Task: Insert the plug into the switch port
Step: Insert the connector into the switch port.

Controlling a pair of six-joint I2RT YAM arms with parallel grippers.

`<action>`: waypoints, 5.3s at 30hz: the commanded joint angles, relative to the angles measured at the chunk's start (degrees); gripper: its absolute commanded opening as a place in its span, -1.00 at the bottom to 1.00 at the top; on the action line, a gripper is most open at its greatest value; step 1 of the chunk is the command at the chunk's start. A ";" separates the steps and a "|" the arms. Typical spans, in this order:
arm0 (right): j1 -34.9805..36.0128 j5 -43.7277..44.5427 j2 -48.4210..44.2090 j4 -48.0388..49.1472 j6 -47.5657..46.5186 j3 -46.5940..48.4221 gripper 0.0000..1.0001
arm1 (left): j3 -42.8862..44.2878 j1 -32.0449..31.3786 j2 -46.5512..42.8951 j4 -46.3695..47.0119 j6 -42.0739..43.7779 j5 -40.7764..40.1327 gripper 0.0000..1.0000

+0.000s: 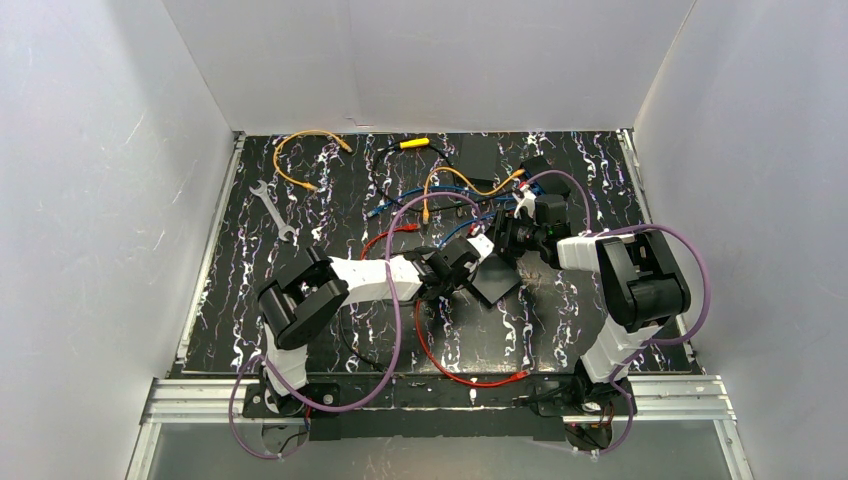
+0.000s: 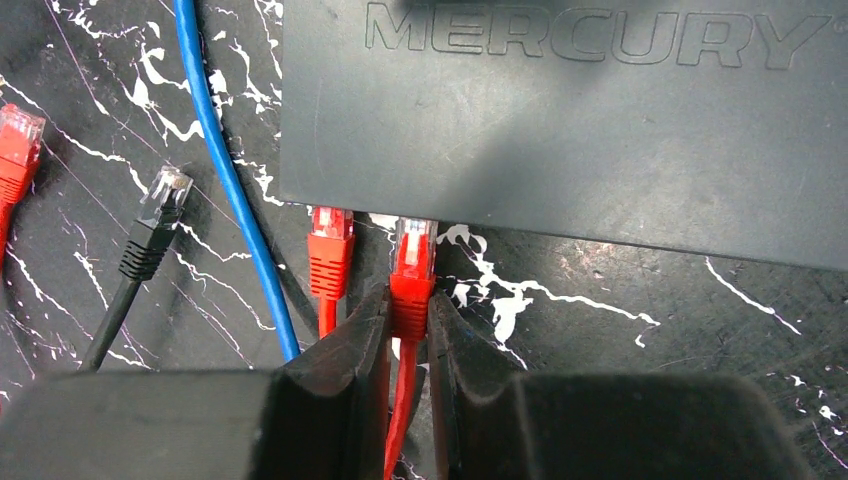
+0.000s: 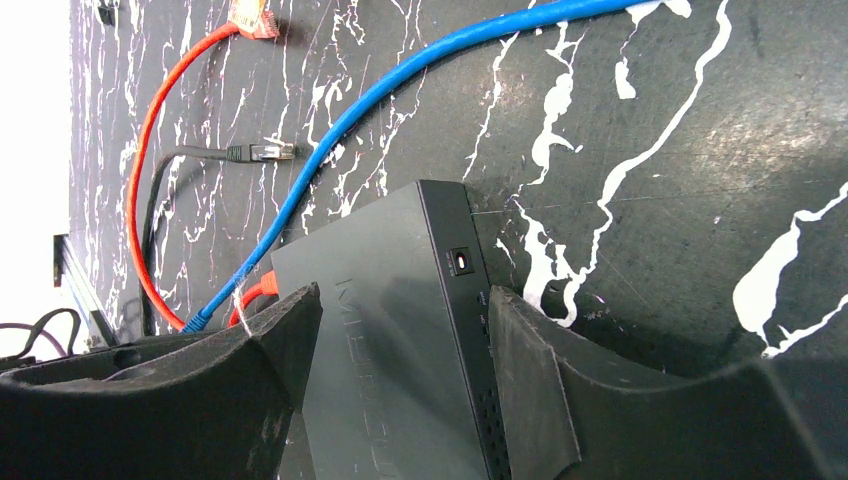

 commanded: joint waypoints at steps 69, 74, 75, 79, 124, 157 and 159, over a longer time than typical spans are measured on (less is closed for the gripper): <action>11.10 -17.43 10.90 -9.47 -3.21 4.96 0.26 | -2.90 4.81 -4.91 27.28 0.54 -2.03 -1.00; 12.45 -18.79 11.47 -10.97 -4.14 5.77 0.25 | -1.34 4.98 -3.75 27.57 -2.50 -3.42 -1.00; 12.72 -18.93 11.57 -11.37 -4.48 6.01 0.25 | -0.96 4.96 -3.55 27.55 -2.67 -3.07 -1.00; 12.99 -19.60 11.47 -11.52 -4.75 6.06 0.24 | -0.38 4.96 -2.92 27.54 -1.97 -0.99 -1.00; 4.11 -1.03 7.26 -15.34 -8.71 4.74 0.32 | -3.02 5.97 -8.40 -9.11 -7.62 13.24 -0.34; 9.42 -18.37 11.72 -12.72 -7.94 4.99 0.18 | 8.51 7.88 -4.05 2.66 -0.30 14.38 -1.00; 9.56 -18.84 11.75 -12.68 -7.94 4.92 0.18 | 8.78 7.88 -4.29 2.87 -0.82 13.66 -1.00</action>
